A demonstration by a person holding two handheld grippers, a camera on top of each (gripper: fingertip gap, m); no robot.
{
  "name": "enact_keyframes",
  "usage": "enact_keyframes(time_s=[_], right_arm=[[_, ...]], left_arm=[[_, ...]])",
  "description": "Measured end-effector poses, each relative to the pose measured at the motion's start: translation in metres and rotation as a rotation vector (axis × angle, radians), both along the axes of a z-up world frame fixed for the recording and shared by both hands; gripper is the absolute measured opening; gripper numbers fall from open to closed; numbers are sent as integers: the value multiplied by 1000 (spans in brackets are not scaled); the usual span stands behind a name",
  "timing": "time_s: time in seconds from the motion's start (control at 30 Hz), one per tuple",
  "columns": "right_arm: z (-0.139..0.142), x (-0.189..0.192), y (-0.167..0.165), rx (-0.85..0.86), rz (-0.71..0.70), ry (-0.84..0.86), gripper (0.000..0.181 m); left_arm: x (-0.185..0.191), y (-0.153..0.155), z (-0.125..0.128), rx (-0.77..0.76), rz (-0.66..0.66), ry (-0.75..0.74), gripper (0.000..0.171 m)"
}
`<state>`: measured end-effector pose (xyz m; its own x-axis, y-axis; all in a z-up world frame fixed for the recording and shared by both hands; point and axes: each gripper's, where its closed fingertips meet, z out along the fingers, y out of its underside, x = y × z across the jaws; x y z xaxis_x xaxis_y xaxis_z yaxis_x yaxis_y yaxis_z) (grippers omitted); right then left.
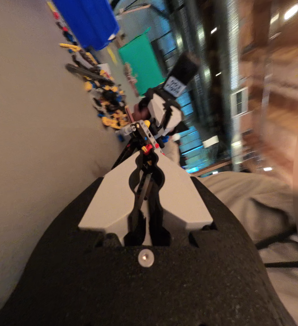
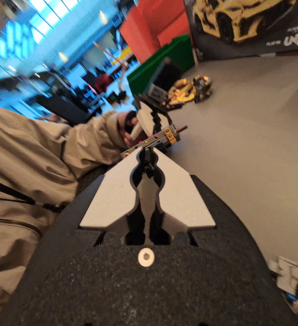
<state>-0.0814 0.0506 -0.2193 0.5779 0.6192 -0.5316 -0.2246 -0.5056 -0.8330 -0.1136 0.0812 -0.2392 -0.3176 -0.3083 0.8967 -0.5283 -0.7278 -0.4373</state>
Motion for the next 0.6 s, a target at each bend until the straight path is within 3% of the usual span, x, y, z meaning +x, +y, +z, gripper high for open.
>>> enact_keyframes(time_s=[0.07, 0.27, 0.37, 0.5, 0.6], right_arm=[[6, 2, 3, -3, -15, 31, 0], [-20, 7, 8, -68, -59, -106, 0], [-23, 22, 12, -31, -127, -192, 6], [-36, 24, 3, 79, -102, -488, 18], [-67, 7, -3, 40, -11, -704, 13]], left_arm=[[2, -4, -1, 70, -13, -2, 8], [1, -6, -17, 317, 9, 45, 8], [5, 8, -31, 405, 83, 124, 8], [1, 19, -52, 594, 108, 232, 8], [-1, 12, -55, 578, 69, 249, 8]])
